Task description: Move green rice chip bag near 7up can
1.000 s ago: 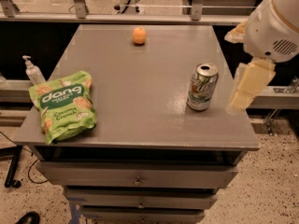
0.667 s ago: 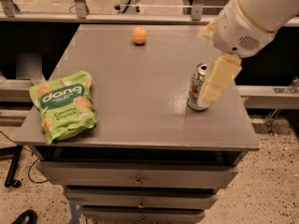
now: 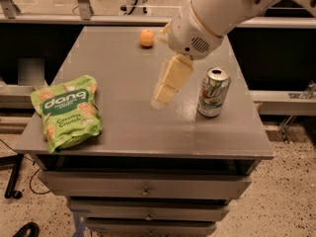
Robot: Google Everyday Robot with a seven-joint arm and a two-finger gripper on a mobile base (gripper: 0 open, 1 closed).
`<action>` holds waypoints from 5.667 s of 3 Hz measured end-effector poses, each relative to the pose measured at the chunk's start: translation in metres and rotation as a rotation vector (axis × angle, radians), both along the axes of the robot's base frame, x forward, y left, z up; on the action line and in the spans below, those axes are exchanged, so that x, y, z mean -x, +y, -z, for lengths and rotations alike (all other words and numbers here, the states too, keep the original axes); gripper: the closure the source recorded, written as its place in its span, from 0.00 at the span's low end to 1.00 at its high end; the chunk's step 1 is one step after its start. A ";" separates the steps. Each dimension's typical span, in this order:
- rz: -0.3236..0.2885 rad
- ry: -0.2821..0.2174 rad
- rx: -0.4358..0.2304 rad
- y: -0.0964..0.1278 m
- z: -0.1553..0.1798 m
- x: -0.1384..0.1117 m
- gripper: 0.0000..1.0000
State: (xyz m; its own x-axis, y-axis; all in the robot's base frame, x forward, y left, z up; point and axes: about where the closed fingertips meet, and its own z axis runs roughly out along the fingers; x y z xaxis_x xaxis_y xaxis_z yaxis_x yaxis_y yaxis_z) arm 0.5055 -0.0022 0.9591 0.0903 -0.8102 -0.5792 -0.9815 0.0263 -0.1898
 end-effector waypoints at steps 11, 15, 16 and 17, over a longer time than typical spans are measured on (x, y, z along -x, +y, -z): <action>-0.117 0.084 -0.160 0.167 0.114 0.018 0.18; -0.009 -0.064 -0.047 0.106 0.081 -0.045 1.00; 0.005 -0.099 -0.021 0.074 0.068 -0.072 1.00; 0.001 -0.122 0.021 0.034 0.046 -0.095 1.00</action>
Offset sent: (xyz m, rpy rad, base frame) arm 0.0054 0.0013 -0.0205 0.1516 -0.0051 -0.0387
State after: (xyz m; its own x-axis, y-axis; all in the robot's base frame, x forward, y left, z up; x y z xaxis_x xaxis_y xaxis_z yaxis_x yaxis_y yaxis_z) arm 0.6003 0.0320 0.9127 0.1580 -0.8223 -0.5466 -0.9509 0.0224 -0.3085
